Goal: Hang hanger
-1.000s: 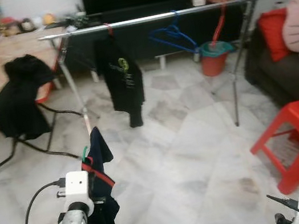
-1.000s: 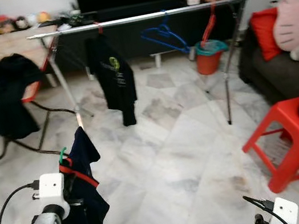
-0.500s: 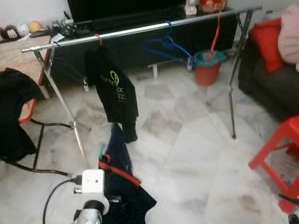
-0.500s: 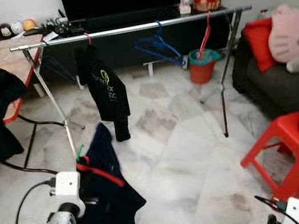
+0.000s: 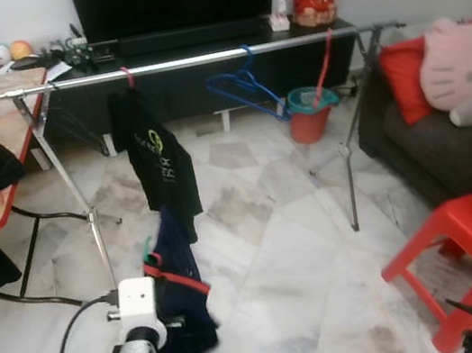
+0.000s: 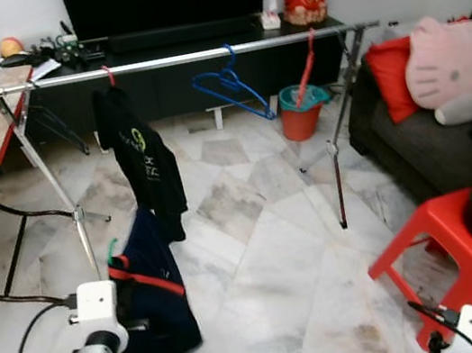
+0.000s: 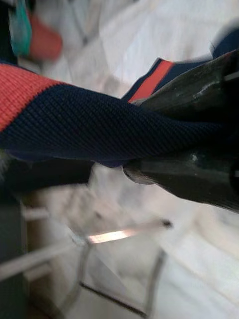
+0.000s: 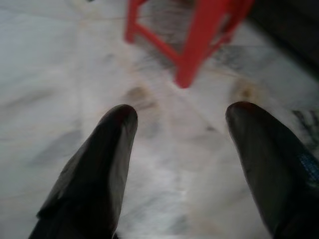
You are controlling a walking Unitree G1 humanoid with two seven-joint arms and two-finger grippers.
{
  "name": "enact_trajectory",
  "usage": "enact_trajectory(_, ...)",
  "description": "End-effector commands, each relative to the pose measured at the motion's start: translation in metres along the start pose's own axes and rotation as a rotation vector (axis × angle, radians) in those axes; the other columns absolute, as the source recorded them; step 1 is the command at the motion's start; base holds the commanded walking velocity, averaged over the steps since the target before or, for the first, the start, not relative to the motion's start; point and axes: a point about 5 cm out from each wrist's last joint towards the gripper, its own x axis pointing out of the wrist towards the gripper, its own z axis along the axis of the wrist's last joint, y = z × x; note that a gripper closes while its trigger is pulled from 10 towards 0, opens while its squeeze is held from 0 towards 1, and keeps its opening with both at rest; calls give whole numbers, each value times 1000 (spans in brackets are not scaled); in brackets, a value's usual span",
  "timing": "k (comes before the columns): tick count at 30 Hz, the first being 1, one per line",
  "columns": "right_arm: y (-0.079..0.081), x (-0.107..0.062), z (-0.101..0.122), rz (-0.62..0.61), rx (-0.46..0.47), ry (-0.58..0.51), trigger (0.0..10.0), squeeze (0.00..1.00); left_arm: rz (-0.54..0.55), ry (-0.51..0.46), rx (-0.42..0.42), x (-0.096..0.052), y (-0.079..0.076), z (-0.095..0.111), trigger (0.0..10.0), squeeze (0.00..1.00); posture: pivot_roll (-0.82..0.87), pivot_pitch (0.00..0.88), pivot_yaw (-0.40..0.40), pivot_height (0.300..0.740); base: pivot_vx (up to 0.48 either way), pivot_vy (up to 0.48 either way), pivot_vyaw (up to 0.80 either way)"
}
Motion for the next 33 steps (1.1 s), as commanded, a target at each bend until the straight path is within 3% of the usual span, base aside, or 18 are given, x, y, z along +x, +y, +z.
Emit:
enact_trajectory(1, -4, 0, 3, -9, 1, -8, 10000, 0, 41, -2, -38, 0, 3, 0, 10000, 0, 18, 0, -117, 740, 322, 0, 0)
enact_trajectory(12, 6, 1, 8, 32, -38, -16, 10000, 0, 111, -18, -48, 0, 20, 7, 10000, 0, 2, 0, -122, 740, 325, 0, 0)
enact_trajectory(20, 24, 2, 16, 89, -65, -42, 10000, 0, 118, -27, -48, 16, 29, 22, 10000, 0, -92, 0, -68, 740, 324, 0, 0)
enact_trajectory(33, 47, 2, 33, 135, -24, -80, 10000, 0, 98, -71, -14, 24, 39, 43, 10000, 0, -43, 0, -43, 740, 324, 0, 0)
